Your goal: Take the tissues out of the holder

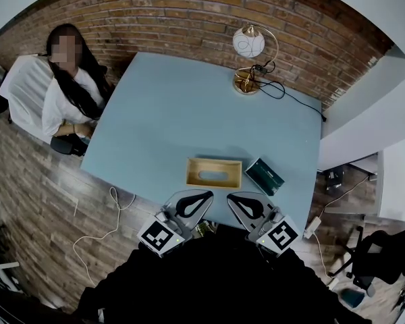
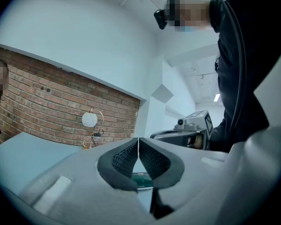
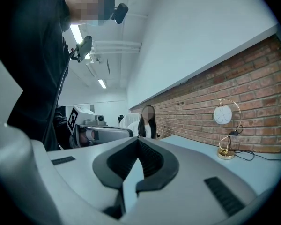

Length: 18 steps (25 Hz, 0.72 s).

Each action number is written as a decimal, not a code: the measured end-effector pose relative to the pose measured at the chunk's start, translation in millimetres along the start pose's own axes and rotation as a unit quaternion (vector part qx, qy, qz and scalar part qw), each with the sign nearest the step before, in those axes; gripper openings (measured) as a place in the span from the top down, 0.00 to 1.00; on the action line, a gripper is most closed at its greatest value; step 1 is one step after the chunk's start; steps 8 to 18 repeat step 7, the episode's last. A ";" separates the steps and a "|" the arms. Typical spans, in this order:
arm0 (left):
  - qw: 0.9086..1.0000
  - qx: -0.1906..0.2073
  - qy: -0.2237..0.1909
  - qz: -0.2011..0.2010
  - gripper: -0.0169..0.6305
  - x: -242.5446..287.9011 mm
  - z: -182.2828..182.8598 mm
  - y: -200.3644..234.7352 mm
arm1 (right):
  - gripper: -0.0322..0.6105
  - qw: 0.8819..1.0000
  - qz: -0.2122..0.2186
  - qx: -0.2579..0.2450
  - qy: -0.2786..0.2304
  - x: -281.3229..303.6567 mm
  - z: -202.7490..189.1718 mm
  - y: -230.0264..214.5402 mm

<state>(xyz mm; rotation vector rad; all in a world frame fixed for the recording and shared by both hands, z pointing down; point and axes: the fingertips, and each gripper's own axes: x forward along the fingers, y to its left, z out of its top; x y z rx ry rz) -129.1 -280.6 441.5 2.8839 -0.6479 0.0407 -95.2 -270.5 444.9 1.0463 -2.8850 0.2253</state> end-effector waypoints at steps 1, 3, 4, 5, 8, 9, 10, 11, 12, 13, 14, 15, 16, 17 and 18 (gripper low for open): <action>1.000 0.001 -0.001 -0.001 0.96 0.2 0.2 0.1 | 0.94 1.000 0.000 0.000 -0.001 0.2 0.6 0.2; 1.000 0.003 -0.001 -0.002 0.96 0.1 -0.2 -0.4 | 0.94 1.000 -0.001 -0.001 -0.002 0.4 0.8 0.8; 1.000 0.002 -0.001 -0.001 0.96 -0.1 -1.0 -0.7 | 0.94 1.000 -0.001 -0.001 -0.002 0.4 0.4 1.1; 1.000 0.001 0.000 0.000 0.96 -0.3 -1.9 -1.0 | 0.94 1.000 -0.001 0.000 -0.002 0.3 -0.1 1.4; 1.000 -0.001 0.001 0.001 0.96 -0.5 -3.7 -1.6 | 0.94 1.000 -0.001 0.001 -0.003 -0.1 -1.4 1.8; 1.000 -0.001 0.001 0.001 0.96 -0.5 -3.7 -1.6 | 0.94 1.000 -0.001 0.001 -0.003 -0.1 -1.4 1.8; 1.000 -0.001 0.001 0.001 0.96 -0.5 -3.7 -1.6 | 0.94 1.000 -0.001 0.001 -0.003 -0.1 -1.4 1.8; 1.000 -0.001 0.001 0.001 0.96 -0.5 -3.7 -1.6 | 0.94 1.000 -0.001 0.001 -0.003 -0.1 -1.4 1.8; 1.000 -0.001 0.001 0.001 0.96 -0.5 -3.7 -1.6 | 0.94 1.000 -0.001 0.001 -0.003 -0.1 -1.4 1.8; 1.000 -0.001 0.001 0.001 0.96 -0.5 -3.7 -1.6 | 0.94 1.000 -0.001 0.001 -0.003 -0.1 -1.4 1.8; 1.000 -0.001 0.001 0.001 0.96 -0.5 -3.7 -1.6 | 0.94 1.000 -0.001 0.001 -0.003 -0.1 -1.4 1.8; 1.000 -0.001 0.001 0.001 0.96 -0.5 -3.7 -1.6 | 0.94 1.000 -0.001 0.001 -0.003 -0.1 -1.4 1.8; 1.000 -0.001 0.001 0.001 0.96 -0.5 -3.7 -1.6 | 0.94 1.000 -0.001 0.001 -0.003 -0.1 -1.4 1.8; 1.000 -0.001 0.001 0.001 0.96 -0.5 -3.7 -1.6 | 0.94 1.000 -0.001 0.001 -0.003 -0.1 -1.4 1.8; 1.000 -0.001 0.001 0.001 0.96 -0.5 -3.7 -1.6 | 0.94 1.000 -0.001 0.001 -0.003 -0.1 -1.4 1.8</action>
